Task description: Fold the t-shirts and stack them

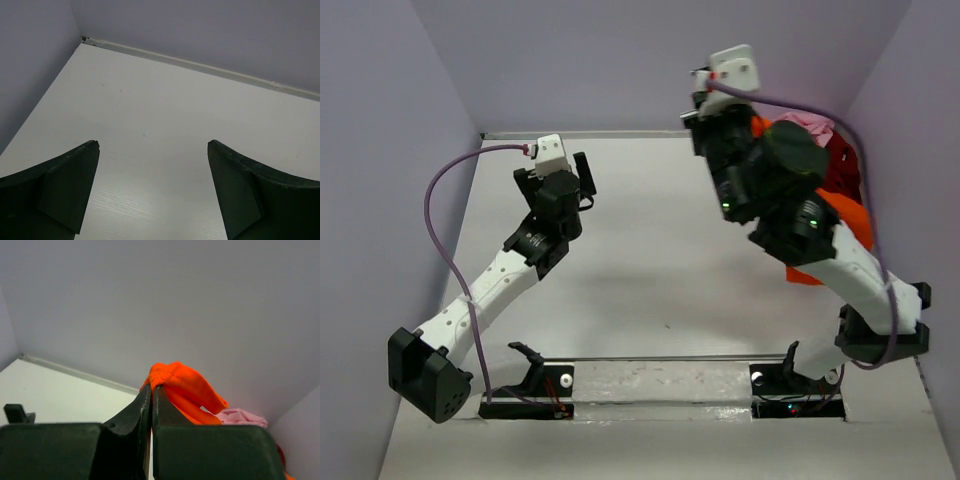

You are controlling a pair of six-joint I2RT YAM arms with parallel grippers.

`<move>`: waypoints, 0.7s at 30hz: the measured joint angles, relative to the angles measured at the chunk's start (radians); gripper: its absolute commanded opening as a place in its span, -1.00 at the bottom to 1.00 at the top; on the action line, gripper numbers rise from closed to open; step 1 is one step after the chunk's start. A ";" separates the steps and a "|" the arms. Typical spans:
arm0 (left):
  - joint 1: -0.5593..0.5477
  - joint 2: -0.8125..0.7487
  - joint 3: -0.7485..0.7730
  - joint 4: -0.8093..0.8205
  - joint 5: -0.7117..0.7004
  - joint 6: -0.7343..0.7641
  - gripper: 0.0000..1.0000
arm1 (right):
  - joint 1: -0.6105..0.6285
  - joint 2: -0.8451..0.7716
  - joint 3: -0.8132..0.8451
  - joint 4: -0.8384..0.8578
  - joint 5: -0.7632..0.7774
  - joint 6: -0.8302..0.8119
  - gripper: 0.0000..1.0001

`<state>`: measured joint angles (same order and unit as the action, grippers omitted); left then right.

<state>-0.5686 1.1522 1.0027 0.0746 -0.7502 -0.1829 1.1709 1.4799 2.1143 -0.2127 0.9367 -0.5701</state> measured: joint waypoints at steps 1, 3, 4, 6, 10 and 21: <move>0.000 -0.004 0.000 0.004 -0.011 0.003 0.98 | 0.000 0.051 0.021 -0.012 -0.011 0.012 -1.00; 0.000 -0.005 0.000 0.004 -0.025 0.007 0.98 | 0.002 0.186 0.090 -0.055 -0.050 0.049 -1.00; 0.000 -0.005 0.000 0.003 -0.033 0.011 0.98 | 0.003 0.257 0.126 -0.077 -0.074 0.064 -1.00; 0.000 -0.006 0.000 0.005 -0.043 0.014 0.98 | 0.011 0.349 0.168 -0.107 -0.097 0.076 -1.00; -0.001 -0.038 -0.016 0.011 -0.070 0.027 0.98 | 0.037 0.487 0.226 -0.189 -0.129 0.085 -1.00; -0.002 -0.072 -0.022 0.041 -0.082 0.029 0.98 | 0.041 0.170 0.023 -0.049 -0.028 0.006 -1.00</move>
<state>-0.5701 1.0805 0.9810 0.1154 -0.8322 -0.1535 1.2118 1.6501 2.1372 -0.2615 0.9085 -0.5640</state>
